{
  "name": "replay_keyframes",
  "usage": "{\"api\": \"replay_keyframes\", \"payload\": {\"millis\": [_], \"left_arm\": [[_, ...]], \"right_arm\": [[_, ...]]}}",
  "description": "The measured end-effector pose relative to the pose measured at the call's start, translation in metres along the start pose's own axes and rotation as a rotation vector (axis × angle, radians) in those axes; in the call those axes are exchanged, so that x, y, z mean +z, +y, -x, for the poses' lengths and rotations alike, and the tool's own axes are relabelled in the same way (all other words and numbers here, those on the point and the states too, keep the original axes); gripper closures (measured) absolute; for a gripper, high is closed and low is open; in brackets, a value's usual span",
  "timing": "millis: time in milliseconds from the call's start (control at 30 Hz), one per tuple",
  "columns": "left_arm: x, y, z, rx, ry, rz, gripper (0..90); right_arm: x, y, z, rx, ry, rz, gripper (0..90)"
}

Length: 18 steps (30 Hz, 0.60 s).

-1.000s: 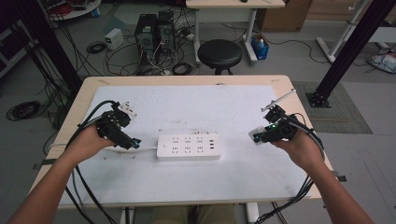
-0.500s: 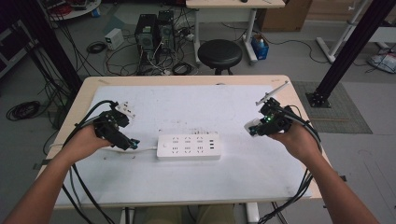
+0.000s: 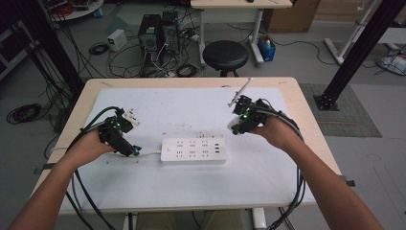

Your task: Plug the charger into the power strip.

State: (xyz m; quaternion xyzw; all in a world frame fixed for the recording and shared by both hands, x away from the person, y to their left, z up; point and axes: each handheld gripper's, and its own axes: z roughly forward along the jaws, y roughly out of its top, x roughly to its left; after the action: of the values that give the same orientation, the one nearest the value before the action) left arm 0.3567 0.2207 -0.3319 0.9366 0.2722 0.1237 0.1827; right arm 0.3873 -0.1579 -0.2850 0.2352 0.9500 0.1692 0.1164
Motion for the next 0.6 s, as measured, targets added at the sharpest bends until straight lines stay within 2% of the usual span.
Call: {"api": "replay_keyframes", "payload": {"millis": [67, 100, 133, 167, 233, 333, 400, 467, 500, 533, 600], "left_arm": [[0.0, 0.0, 0.0, 0.002, 0.001, 0.001, 19.0], [0.001, -0.001, 0.0, 0.001, 0.002, 0.004, 19.0], [0.002, -0.002, 0.002, 0.001, 0.008, 0.005, 19.0], [0.002, -0.002, 0.002, 0.001, 0.008, 0.005, 19.0], [0.004, -0.003, 0.004, 0.008, 0.008, -0.001, 19.0], [0.005, -0.005, 0.005, -0.007, 0.009, 0.01, 19.0], [0.005, -0.006, 0.004, 0.001, 0.011, 0.002, 19.0], [0.005, -0.007, 0.004, 0.001, 0.015, 0.002, 19.0], [0.005, -0.008, 0.005, 0.0, 0.017, 0.001, 19.0], [0.005, -0.008, 0.005, 0.001, 0.019, 0.0, 19.0], [0.005, -0.009, 0.006, 0.001, 0.018, -0.002, 19.0]], "right_arm": [[0.008, 0.01, -0.003, -0.039, 0.015, -0.02, 61.8], [0.008, 0.01, -0.003, -0.039, 0.015, -0.02, 61.8], [0.016, 0.018, -0.006, -0.065, 0.017, -0.047, 61.8], [0.016, 0.018, -0.006, -0.065, 0.017, -0.047, 61.8], [0.029, 0.03, -0.011, -0.113, 0.034, -0.071, 61.8], [0.04, 0.041, -0.017, -0.166, 0.06, -0.082, 61.8], [0.046, 0.047, -0.022, -0.206, 0.073, -0.091, 61.8], [0.049, 0.05, -0.025, -0.224, 0.074, -0.095, 61.9], [0.055, 0.054, -0.03, -0.245, 0.08, -0.123, 61.8], [0.059, 0.056, -0.032, -0.275, 0.075, -0.127, 61.8], [0.059, 0.056, -0.032, -0.275, 0.075, -0.127, 61.8]]}}
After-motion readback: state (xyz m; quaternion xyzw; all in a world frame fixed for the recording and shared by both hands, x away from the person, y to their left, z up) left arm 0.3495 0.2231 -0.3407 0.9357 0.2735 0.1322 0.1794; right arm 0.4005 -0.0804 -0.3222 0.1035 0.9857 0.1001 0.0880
